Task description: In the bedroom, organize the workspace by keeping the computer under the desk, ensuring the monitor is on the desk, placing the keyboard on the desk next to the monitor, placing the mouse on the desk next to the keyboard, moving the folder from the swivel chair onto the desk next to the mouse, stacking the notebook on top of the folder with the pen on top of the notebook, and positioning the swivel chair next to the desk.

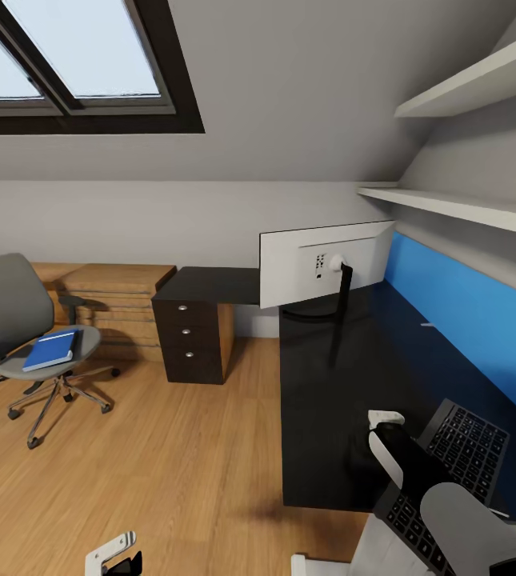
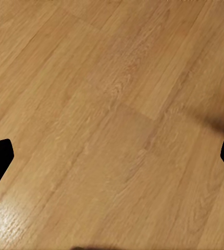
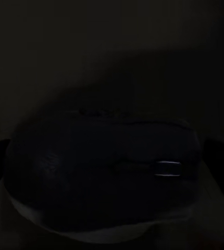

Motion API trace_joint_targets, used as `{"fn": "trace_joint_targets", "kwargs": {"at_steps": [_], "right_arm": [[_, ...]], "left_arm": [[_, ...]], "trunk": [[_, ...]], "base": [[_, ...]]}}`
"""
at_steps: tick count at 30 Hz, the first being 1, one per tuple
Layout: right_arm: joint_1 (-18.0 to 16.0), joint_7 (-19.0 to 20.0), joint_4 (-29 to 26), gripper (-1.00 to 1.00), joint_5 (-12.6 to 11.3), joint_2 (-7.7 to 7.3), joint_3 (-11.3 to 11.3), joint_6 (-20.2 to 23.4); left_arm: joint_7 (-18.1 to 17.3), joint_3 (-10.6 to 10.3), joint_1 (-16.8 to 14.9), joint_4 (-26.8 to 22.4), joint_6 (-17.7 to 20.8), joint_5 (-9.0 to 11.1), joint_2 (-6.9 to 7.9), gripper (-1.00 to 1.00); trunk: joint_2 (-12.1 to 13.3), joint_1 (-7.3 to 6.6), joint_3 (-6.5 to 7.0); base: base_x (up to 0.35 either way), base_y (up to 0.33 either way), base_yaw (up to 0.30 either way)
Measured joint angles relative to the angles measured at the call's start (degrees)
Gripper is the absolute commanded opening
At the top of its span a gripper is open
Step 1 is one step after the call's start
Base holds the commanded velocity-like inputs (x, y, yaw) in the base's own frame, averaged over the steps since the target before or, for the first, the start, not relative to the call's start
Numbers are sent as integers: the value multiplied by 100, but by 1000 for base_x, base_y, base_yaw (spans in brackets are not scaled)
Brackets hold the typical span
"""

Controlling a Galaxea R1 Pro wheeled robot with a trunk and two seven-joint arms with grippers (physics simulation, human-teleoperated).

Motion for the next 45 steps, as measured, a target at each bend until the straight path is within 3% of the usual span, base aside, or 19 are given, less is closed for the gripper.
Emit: {"fn": "trace_joint_targets", "kwargs": {"at_steps": [25, 36, 42, 45], "right_arm": [[0, 30, 5, -100, 41, 0, 11, -8], [4, 33, 30, -100, -8, 0, 5, -31], [31, 25, -1033, -100, -32, 3, 18, 0], [72, 23, -1587, -100, -42, 7, 26, 18]], "left_arm": [[6, 9, 0, 31, 0, 8, 17, 100], [9, 9, 0, 35, 0, 12, 17, 100], [9, 10, 0, 124, 8, 14, 20, 100], [9, 7, 0, 200, 5, 4, 18, 100]], "trunk": [[0, 0, 0], [441, -241, 196], [681, -373, 304], [683, -373, 305]], "base": [[0, 0, 0], [0, 0, 0], [0, 0, 0], [0, 0, 0]]}}
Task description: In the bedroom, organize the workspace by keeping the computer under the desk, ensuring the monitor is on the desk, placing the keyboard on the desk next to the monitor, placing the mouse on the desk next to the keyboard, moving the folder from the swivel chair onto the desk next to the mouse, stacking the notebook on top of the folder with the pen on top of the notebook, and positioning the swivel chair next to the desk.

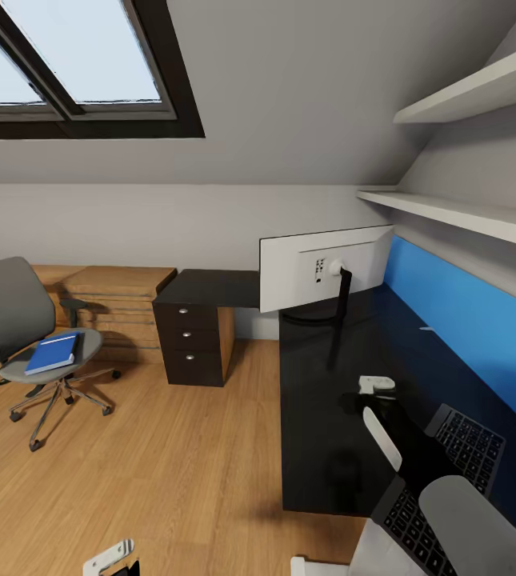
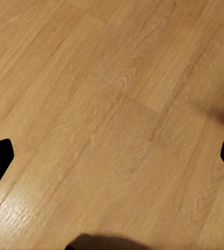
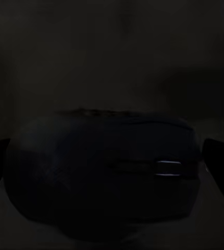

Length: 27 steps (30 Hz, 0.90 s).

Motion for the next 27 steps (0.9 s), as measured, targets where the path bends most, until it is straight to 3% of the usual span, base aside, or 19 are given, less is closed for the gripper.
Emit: {"fn": "trace_joint_targets", "kwargs": {"at_steps": [4, 9, 14, 20, 27], "right_arm": [[108, -1, -361, -100, -29, 63, 16, 6], [157, -1, -436, -100, -20, 245, 14, 8], [209, -2, -539, -100, -22, 309, 22, 26], [241, 1, -612, -100, -15, 423, 41, 86], [251, -2, -665, -100, -18, 491, 41, 64]], "left_arm": [[0, -6, 0, 28, -4, -19, -1, 100], [0, -7, 0, 40, -5, -30, -1, 100], [-32, -7, 0, 47, -6, -34, 7, 100], [-28, -27, 0, 43, -12, -82, 3, 100], [-25, -41, 1, 42, -7, -371, -1, 100]], "trunk": [[0, 0, 0], [0, 0, 0], [0, 0, 0], [1, 2, 0], [1, 1, 0]], "base": [[0, 0, 0], [0, 0, 0], [-5, 5, 0], [-168, 282, 0], [-122, 311, 40]]}}
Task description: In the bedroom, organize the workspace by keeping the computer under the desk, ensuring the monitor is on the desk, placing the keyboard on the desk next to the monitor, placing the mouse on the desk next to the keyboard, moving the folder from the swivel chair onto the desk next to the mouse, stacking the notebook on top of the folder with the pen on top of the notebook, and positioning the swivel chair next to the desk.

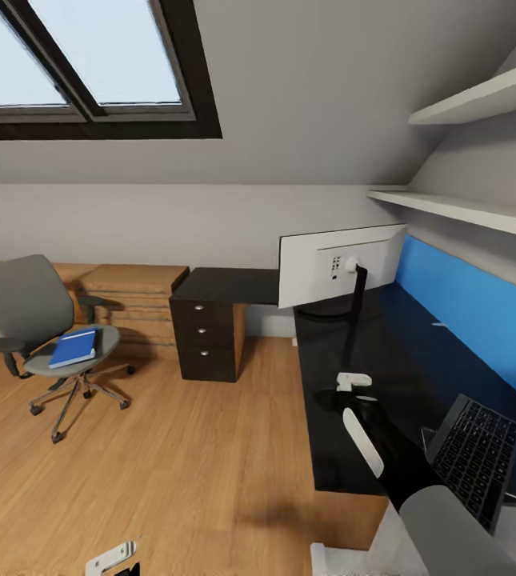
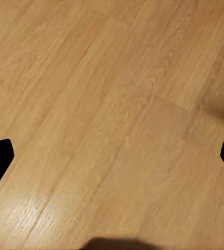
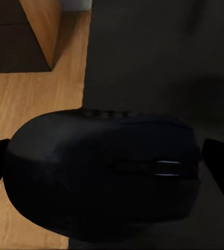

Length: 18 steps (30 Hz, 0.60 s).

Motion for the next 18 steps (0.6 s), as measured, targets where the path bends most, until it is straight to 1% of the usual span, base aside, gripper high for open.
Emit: {"fn": "trace_joint_targets", "kwargs": {"at_steps": [4, 6, 13, 15, 18], "right_arm": [[10, -10, -3, -100, 26, 100, -3, -15], [52, -44, -5, -100, 30, 130, 4, -21], [104, -96, -6, -100, 30, 151, 14, -30], [111, -99, -6, -100, 43, 173, 14, -34], [112, -96, -6, -100, 41, 188, 19, -29]], "left_arm": [[0, 3, 1, -1, 4, -28, 0, 100], [-1, 3, 0, 0, 1, -30, 5, 100], [-8, 3, 0, 5, -4, -31, 8, 100], [-9, 2, 0, 33, -3, -29, 9, 100], [-3, 7, -1, 169, -4, -41, 6, 100]], "trunk": [[0, -1, 0], [0, -2, 0], [0, -3, -2], [-1, -2, -3], [-1, -1, -3]], "base": [[-58, 319, 226], [56, 324, 266], [148, 316, 272], [109, 174, 248], [19, 30, 60]]}}
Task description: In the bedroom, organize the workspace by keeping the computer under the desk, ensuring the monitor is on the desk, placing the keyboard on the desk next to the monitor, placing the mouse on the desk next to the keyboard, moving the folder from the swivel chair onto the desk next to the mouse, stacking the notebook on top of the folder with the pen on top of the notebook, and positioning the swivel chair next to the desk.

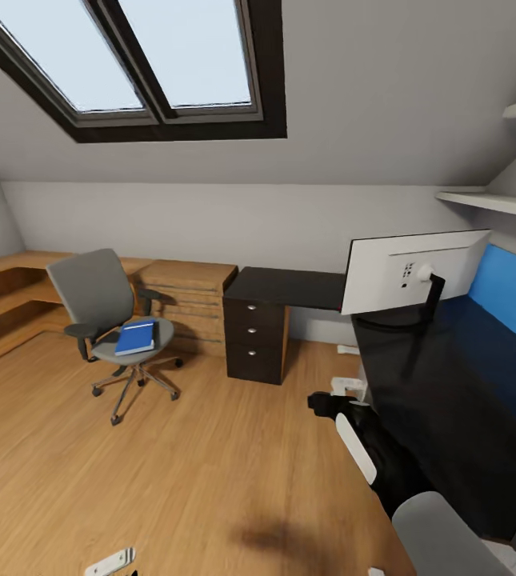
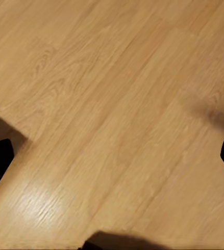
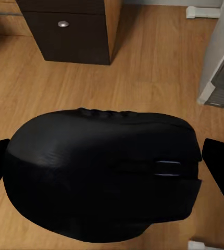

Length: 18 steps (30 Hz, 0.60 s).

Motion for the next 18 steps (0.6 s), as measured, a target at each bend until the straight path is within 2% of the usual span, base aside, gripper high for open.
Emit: {"fn": "trace_joint_targets", "kwargs": {"at_steps": [5, 13, 18], "right_arm": [[3, 0, 0, -100, -2, 2, 1, -4], [12, 8, 0, -100, -1, 6, 27, -7], [54, 2, -7, -100, 7, 16, 37, -37]], "left_arm": [[3, 2, 0, 25, 2, -2, 1, 100], [3, 3, 0, 28, 5, -5, 2, 100], [3, 3, 0, 34, 6, -5, -1, 100]], "trunk": [[0, -2, 0], [0, -3, 0], [0, -3, 5]], "base": [[121, 64, 13], [283, 145, 5], [299, 134, 129]]}}
